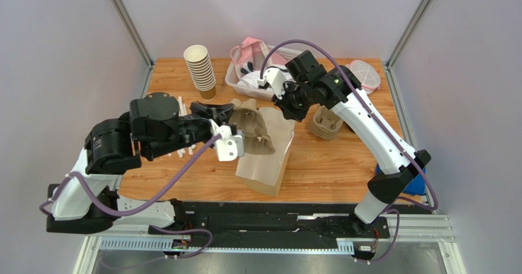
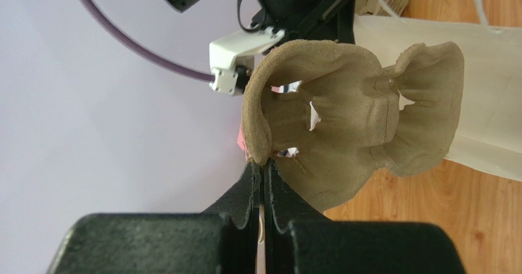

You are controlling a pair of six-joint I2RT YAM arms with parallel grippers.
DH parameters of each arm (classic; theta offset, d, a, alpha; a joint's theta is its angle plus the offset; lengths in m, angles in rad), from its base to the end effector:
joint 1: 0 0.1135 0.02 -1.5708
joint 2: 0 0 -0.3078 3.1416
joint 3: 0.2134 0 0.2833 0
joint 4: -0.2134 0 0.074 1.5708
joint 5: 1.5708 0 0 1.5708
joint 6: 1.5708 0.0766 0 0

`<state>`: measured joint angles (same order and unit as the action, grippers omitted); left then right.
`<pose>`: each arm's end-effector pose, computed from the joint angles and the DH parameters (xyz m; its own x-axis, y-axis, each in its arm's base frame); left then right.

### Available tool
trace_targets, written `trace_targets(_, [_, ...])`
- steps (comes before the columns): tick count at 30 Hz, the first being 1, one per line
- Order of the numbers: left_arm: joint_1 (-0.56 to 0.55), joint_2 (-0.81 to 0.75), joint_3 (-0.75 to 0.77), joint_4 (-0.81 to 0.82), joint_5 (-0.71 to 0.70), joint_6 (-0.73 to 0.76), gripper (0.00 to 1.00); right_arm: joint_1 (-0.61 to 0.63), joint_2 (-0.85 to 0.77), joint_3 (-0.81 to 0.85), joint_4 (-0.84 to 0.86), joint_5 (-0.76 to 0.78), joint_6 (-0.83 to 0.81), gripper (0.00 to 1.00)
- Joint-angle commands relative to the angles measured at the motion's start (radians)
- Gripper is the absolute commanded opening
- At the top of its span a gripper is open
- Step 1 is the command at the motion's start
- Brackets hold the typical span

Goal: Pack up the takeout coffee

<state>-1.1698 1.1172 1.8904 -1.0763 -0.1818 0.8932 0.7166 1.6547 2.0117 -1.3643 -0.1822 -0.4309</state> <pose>0.0845 -0.1639 0.5819 0.5800 0.5951 -0.5563 0.6162 0.1262 0.7774 0.2654 0.2496 0.4469 -0.2789 -0.7877 -0.5493 -0.9195 0.3841 -0.0839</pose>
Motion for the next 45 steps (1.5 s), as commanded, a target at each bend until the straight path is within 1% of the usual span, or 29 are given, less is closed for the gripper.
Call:
trace_targets(1, [-0.088,0.019,0.006,0.062,-0.171,0.081,0.00,0.004,-0.006,0.038,-0.082,0.029,0.032,0.00])
trace_targets(9, [-0.243,0.070,-0.007,0.067,-0.284,0.115,0.00,0.004,0.002,0.041,-0.070,0.050,0.050,0.00])
trace_targets(13, [-0.284,0.101,0.009,0.085,-0.315,0.119,0.00,0.004,0.001,0.033,-0.067,0.058,0.052,0.00])
trace_targets(15, [-0.291,0.104,0.003,0.079,-0.329,0.119,0.00,0.004,-0.007,0.030,-0.067,0.053,0.050,0.00])
trace_targets(20, [-0.292,0.072,-0.100,0.081,-0.335,0.102,0.00,0.006,-0.029,0.030,-0.064,0.018,0.023,0.00])
trace_targets(24, [-0.292,0.046,-0.197,0.090,-0.311,0.087,0.00,0.018,-0.056,0.024,-0.061,-0.033,-0.022,0.00])
trace_targets(27, [-0.291,0.039,-0.234,0.088,-0.291,0.067,0.00,0.047,-0.085,0.009,-0.050,-0.046,-0.045,0.00])
trace_targets(33, [-0.291,0.058,-0.257,0.061,-0.225,0.006,0.00,0.122,-0.139,-0.042,-0.024,-0.049,-0.072,0.00])
trace_targets(38, [-0.291,0.073,-0.281,0.024,-0.173,-0.088,0.00,0.156,-0.190,-0.093,-0.002,-0.039,-0.081,0.00])
trace_targets(42, [-0.291,0.066,-0.353,0.026,-0.162,-0.132,0.00,0.164,-0.208,-0.111,0.004,-0.020,-0.055,0.00])
trace_targets(45, [-0.291,0.055,-0.408,0.058,-0.174,-0.140,0.00,0.165,-0.222,-0.116,0.017,-0.019,-0.052,0.00])
